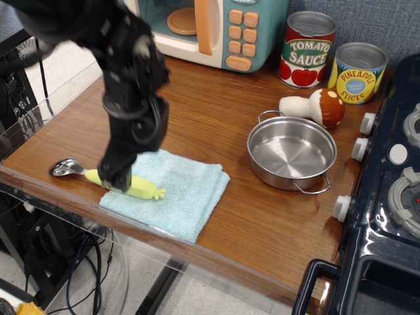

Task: Place the yellow ice cream scoop on top of the blue rag.

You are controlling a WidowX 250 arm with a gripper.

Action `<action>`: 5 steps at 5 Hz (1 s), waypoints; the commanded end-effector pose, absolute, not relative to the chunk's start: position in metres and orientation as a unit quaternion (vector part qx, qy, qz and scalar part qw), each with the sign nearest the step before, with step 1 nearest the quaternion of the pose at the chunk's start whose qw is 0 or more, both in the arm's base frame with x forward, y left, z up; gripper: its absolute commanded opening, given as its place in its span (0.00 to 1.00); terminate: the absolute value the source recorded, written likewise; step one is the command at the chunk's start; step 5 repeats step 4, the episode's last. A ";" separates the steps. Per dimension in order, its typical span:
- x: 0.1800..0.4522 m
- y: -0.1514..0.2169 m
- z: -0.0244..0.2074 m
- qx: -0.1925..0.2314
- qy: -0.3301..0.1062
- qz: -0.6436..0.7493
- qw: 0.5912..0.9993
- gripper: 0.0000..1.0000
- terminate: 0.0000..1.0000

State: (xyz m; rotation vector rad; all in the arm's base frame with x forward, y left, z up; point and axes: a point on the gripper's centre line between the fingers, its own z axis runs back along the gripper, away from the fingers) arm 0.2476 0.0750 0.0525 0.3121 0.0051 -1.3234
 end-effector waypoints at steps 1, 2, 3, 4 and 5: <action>0.259 0.090 0.113 0.133 -0.075 -0.595 0.789 1.00 0.00; 0.259 0.090 0.113 0.133 -0.075 -0.595 0.789 1.00 0.00; 0.259 0.090 0.113 0.133 -0.075 -0.595 0.789 1.00 0.00; 0.259 0.090 0.113 0.133 -0.075 -0.595 0.789 1.00 1.00; 0.259 0.090 0.113 0.133 -0.075 -0.595 0.789 1.00 1.00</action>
